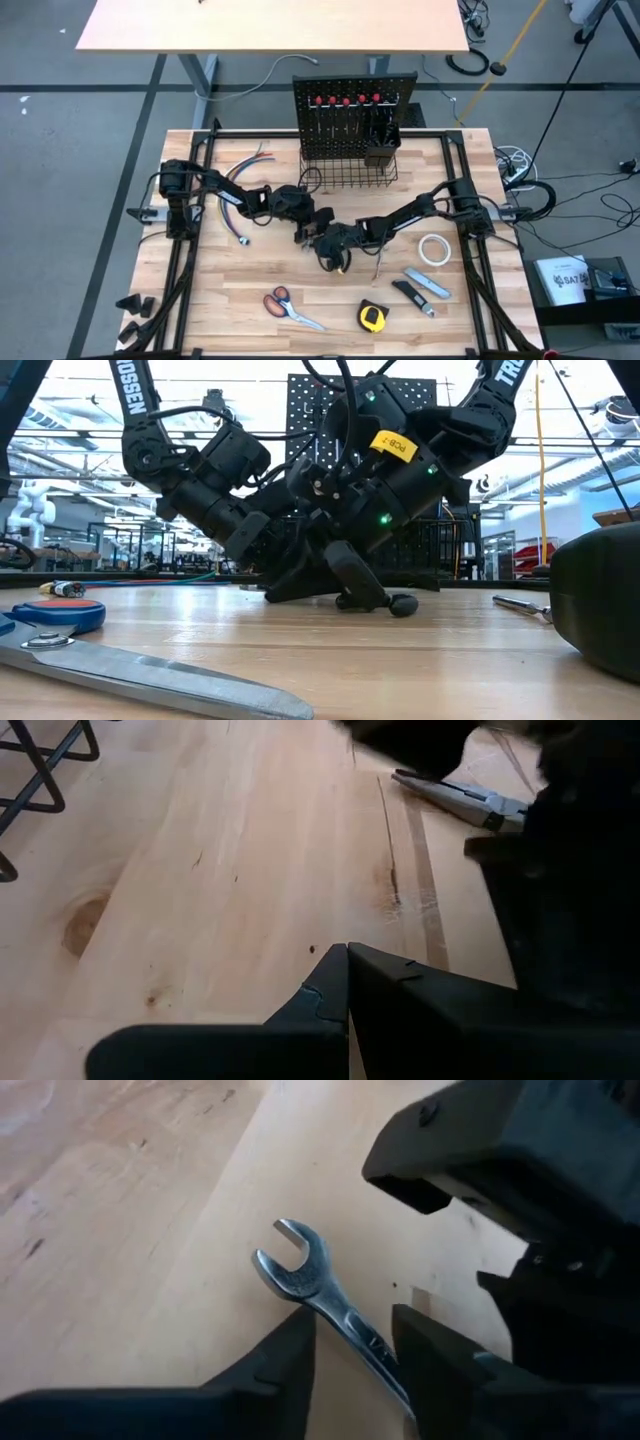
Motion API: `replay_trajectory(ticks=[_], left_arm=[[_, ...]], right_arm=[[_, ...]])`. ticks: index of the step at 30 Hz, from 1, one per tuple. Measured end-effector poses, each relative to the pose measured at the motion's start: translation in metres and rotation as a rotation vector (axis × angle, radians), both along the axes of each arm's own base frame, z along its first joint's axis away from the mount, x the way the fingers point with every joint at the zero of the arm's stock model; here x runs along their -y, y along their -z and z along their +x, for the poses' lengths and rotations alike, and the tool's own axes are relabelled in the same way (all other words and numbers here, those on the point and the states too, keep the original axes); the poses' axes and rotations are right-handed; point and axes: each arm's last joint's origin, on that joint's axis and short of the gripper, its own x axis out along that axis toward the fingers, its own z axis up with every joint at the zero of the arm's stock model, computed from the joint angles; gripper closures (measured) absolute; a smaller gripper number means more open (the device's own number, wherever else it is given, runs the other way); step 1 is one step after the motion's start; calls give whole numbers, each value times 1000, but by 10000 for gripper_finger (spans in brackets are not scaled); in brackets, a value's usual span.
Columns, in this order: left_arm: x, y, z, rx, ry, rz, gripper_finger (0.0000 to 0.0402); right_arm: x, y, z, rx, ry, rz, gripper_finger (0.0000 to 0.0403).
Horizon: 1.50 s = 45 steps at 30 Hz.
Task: Hang tools onto peg board
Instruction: Put the wrench into the black bin on the pegboard
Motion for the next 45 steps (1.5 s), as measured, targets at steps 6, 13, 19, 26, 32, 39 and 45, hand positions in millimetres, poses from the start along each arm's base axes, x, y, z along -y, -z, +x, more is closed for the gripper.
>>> replay_trajectory(ticks=[6,13,19,26,32,39,45], left_arm=[[0,0,0,5,9,-6,398],[1,-2,2,33,42,-28,395],[4,-7,2,59,127,-88,364],[6,-24,-3,104,198,-128,338],[6,-36,-11,155,198,-105,336],[7,-34,-18,146,190,-91,336],[11,-33,-17,151,207,-82,336]], right_arm=[[6,1,0,-7,25,36,322],[5,0,1,0,18,28,353],[0,-2,1,17,11,35,380],[-10,-23,-6,6,15,45,403],[-15,-61,-19,-19,34,93,401],[-17,-84,-31,-41,55,134,402],[0,-73,-40,-184,201,172,402]])
